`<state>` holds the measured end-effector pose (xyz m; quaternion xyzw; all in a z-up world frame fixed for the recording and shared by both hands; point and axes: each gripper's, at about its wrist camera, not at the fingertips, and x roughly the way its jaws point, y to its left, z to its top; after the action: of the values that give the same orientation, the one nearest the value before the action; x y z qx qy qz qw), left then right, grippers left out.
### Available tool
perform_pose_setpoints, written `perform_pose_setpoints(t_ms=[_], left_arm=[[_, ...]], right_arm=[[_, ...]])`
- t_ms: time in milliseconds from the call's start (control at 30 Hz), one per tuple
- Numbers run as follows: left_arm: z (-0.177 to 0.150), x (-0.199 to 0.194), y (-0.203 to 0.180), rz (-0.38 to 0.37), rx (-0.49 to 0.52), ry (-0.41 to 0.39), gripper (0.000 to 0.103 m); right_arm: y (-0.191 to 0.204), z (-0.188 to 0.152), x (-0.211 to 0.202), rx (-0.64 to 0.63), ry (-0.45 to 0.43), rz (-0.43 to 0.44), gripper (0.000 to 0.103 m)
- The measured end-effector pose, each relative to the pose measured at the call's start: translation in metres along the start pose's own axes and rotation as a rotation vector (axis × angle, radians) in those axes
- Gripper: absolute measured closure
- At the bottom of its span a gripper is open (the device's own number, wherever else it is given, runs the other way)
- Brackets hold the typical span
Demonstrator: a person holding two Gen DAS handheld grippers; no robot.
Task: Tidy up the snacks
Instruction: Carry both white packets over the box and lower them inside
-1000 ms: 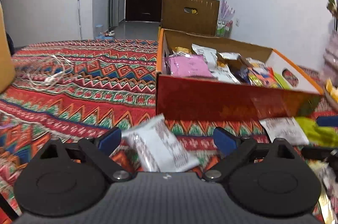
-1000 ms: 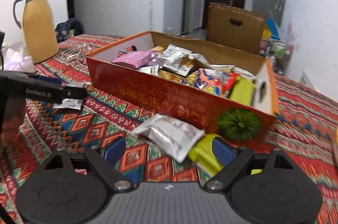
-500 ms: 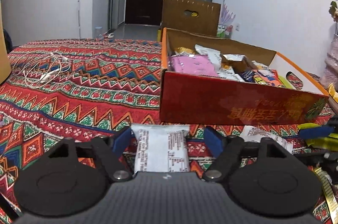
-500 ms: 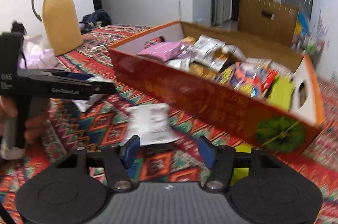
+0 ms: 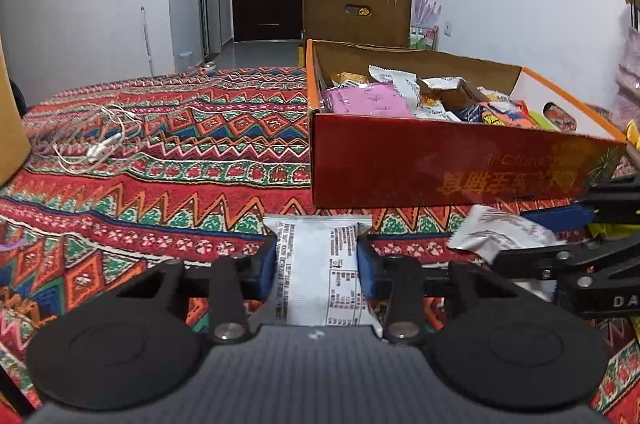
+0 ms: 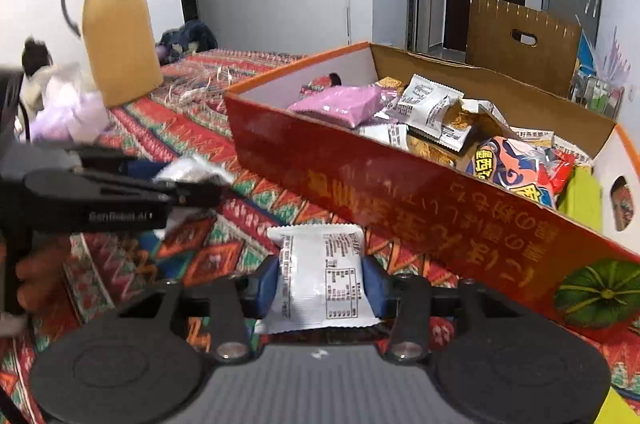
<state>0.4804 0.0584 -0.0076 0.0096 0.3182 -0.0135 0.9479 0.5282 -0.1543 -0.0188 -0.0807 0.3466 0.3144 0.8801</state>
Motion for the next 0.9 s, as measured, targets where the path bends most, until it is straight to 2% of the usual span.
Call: perform_pose_setpoints(t_ms=[67,200,400,467,567,633,733,900], left_arm=[[-0.002,-0.011,-0.005,0.001,0.009,-0.001,0.063],[-0.02,-0.061,-0.018,-0.062,0.026,-0.048,0.063],[-0.07,-0.143,-0.04,-0.155,-0.052,-0.025,0.063],[-0.089,-0.165,-0.049,-0.161,-0.085,-0.006,0.063],[-0.109,-0.186,-0.062,-0.193,-0.089,0.037,0.063],[-0.116,-0.197,-0.069,-0.191,-0.063,0.051,0.063],[-0.116,-0.207,-0.076,-0.174,-0.04,0.05,0.063],[-0.115,-0.224,-0.084,-0.153,-0.01,-0.002,0.063]], right_arm=[[0.001,-0.004,-0.015,0.012,-0.003,-0.01,0.062],[0.016,-0.023,-0.069,-0.002,-0.072,-0.084,0.062],[0.051,-0.079,-0.15,0.026,-0.126,-0.121,0.062],[0.063,-0.101,-0.169,0.066,-0.127,-0.138,0.062],[0.074,-0.134,-0.19,0.193,-0.124,-0.111,0.062],[0.082,-0.153,-0.196,0.239,-0.109,-0.096,0.062],[0.091,-0.171,-0.204,0.239,-0.09,-0.111,0.062],[0.095,-0.18,-0.226,0.252,-0.138,-0.15,0.062]])
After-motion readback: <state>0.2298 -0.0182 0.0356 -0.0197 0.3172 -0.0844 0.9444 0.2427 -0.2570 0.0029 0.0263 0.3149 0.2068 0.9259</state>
